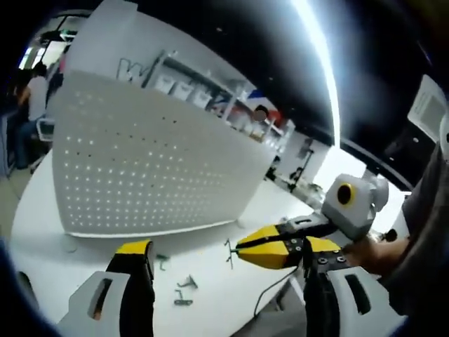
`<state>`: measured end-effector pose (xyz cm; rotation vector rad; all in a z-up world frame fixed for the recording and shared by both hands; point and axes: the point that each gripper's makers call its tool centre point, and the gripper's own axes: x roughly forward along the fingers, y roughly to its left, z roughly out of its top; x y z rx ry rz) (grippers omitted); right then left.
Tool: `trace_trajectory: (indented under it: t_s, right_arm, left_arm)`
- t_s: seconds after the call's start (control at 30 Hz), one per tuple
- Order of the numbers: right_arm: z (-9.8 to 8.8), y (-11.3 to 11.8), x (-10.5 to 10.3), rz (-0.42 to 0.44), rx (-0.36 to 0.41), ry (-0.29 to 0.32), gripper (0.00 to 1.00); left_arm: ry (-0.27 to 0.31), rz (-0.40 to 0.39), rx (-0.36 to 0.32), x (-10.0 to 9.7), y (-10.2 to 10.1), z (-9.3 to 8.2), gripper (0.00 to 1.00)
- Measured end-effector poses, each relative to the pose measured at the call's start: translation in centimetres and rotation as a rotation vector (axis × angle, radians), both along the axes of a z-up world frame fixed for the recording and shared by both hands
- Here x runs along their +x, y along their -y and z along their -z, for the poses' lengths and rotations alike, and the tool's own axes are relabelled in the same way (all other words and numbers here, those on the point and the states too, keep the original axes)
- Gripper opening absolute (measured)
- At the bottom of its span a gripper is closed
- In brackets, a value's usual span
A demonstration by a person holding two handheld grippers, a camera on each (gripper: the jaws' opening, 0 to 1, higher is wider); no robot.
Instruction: Insert the hook assembly into the mounting plate slot until the hook locks in place.
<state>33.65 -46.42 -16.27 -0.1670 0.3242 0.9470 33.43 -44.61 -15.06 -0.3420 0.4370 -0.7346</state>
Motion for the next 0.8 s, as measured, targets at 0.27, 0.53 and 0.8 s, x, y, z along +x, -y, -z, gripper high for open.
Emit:
trace_trajectory:
  t_s: [0.27,0.53,0.8]
  right_arm:
    - [-0.4,0.1,0.4,0.017,0.008,0.040,0.00]
    - [-1.2,0.7,2.0,0.096,0.032,0.109,0.00]
    - [-1.4,1.6,4.3,0.161,0.044,0.164,0.00]
  left_arm:
    - [0.034,-0.025,0.071,-0.3,-0.1,0.3,1.00]
    - [0.025,-0.021,0.044,-1.1,1.1,0.1,1.00]
    - [-0.009,0.011,-0.013,-1.9,2.2,0.2,1.00]
